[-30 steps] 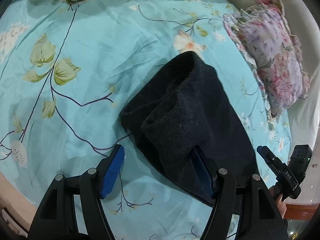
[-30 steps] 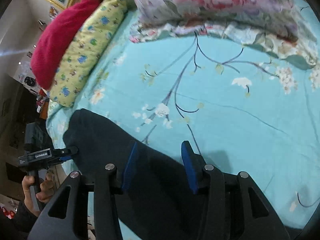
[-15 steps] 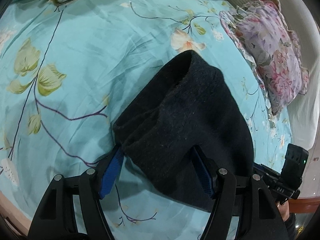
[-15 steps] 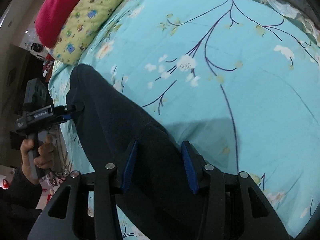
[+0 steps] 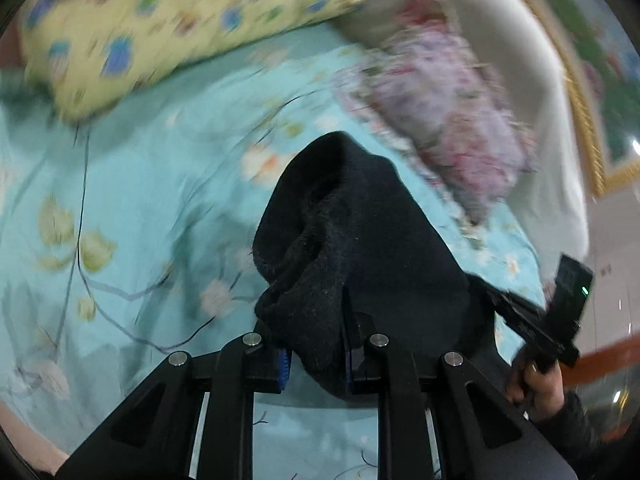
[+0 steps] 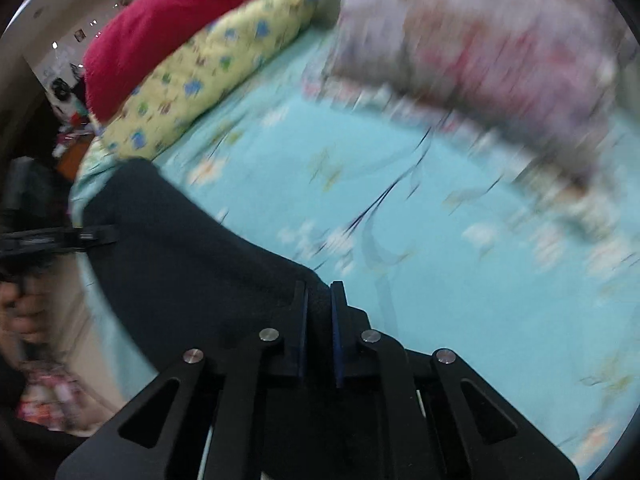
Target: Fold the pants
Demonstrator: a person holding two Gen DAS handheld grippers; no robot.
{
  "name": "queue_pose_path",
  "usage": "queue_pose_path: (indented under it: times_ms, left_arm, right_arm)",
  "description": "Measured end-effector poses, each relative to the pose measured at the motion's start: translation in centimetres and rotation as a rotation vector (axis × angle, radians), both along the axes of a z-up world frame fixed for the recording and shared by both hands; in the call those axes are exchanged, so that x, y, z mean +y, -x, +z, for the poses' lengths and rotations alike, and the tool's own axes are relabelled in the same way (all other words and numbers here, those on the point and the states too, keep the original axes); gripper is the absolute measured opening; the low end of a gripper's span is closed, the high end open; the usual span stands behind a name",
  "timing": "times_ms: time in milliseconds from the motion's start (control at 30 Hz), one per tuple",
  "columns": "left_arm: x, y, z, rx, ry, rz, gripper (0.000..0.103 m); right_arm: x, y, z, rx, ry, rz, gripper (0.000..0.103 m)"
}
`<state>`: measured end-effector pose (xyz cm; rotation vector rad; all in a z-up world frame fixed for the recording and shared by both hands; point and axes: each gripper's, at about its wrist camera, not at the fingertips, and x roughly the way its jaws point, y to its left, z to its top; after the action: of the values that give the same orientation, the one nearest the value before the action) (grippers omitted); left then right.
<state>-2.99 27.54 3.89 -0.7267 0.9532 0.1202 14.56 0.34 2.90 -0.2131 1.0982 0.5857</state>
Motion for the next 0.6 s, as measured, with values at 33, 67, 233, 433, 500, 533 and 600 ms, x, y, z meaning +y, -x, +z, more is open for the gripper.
queue_pose_path:
  times_ms: [33, 67, 233, 433, 500, 533, 600]
  left_arm:
    - [-0.2, -0.2, 0.5, -0.009, -0.015, -0.019, 0.018]
    - [-0.4, -0.5, 0.7, -0.011, -0.037, -0.037, 0.018]
    - [0.7, -1.9, -1.4, 0.02, -0.066, -0.063, 0.018]
    - [2.3, -3.4, -6.7, 0.082, -0.092, -0.101, 0.02]
    - [2.6, -3.5, -7.7, 0.113, -0.096, -0.103, 0.024]
    - [2.8, -3.4, -7.9, 0.121, -0.091, -0.1, 0.028]
    - [3.1, -2.8, -7.6, 0.112, -0.094, -0.084, 0.034]
  right_arm:
    - [0.0, 0.0, 0.2, -0.018, 0.006, -0.006, 0.01]
    - [0.1, -0.1, 0.1, -0.028, 0.01, -0.014, 0.01]
    - [1.2, -0.8, -2.5, -0.039, 0.047, -0.024, 0.01]
    - [2.5, -1.5, -6.4, -0.025, 0.108, -0.051, 0.011]
    - [2.5, -1.5, -7.1, -0.031, 0.136, -0.059, 0.019]
    - [2.5, -1.6, -7.0, -0.03, 0.133, -0.064, 0.024]
    - [1.8, -1.4, -6.1, -0.028, 0.114, -0.092, 0.031]
